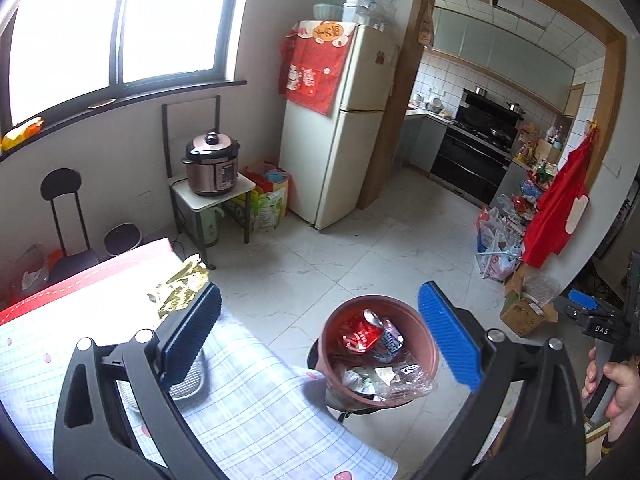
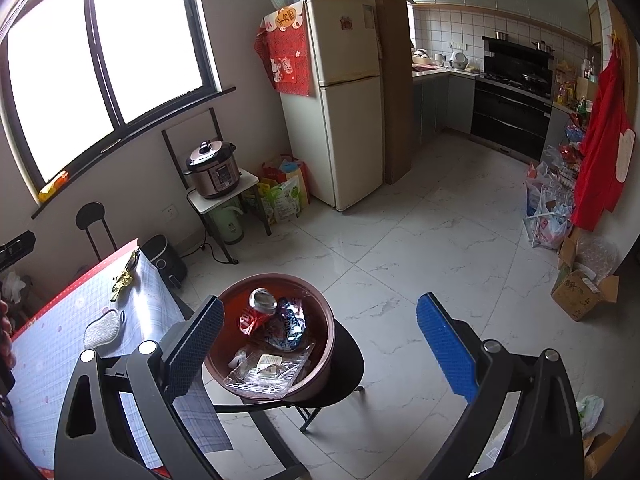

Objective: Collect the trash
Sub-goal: 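Carry the red cola can over the bin and release it with the left tool, then move the left tool to the grey mesh sponge and grasp it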

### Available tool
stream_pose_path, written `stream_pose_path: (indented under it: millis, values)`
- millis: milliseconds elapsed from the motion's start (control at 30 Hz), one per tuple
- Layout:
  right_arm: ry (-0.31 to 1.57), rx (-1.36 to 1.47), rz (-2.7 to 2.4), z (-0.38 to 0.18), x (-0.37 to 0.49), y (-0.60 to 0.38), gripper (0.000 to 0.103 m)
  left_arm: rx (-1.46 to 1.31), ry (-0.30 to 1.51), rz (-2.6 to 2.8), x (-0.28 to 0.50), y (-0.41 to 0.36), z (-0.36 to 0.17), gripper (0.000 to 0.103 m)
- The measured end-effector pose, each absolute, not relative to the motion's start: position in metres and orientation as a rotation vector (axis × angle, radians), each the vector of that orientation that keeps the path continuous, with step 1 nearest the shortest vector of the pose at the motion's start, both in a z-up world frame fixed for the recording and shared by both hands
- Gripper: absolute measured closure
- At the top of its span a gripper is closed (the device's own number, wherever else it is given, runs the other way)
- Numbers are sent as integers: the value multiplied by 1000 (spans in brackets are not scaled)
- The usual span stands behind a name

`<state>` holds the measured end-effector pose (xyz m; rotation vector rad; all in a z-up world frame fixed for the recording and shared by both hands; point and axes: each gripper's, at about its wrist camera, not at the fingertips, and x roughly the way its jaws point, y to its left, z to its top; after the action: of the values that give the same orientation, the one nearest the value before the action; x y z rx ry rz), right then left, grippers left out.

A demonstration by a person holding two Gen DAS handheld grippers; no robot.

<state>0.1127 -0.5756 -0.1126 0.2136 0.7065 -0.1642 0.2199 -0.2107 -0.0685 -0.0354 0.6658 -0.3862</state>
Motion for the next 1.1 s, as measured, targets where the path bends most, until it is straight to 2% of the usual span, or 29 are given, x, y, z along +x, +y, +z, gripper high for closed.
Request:
stream_pose_path:
  millis: [300,667,1100]
  values:
    - [687,183,-84,-113,111,-549,7,-123,654,-173,167,-118,-62,6]
    - [735,176,-2,-130,122,-502,7,-199,687,38,102,-14,-86,6]
    - [767,122,47,-123,159,-425,7,-242,744,8,112,40,-140,6]
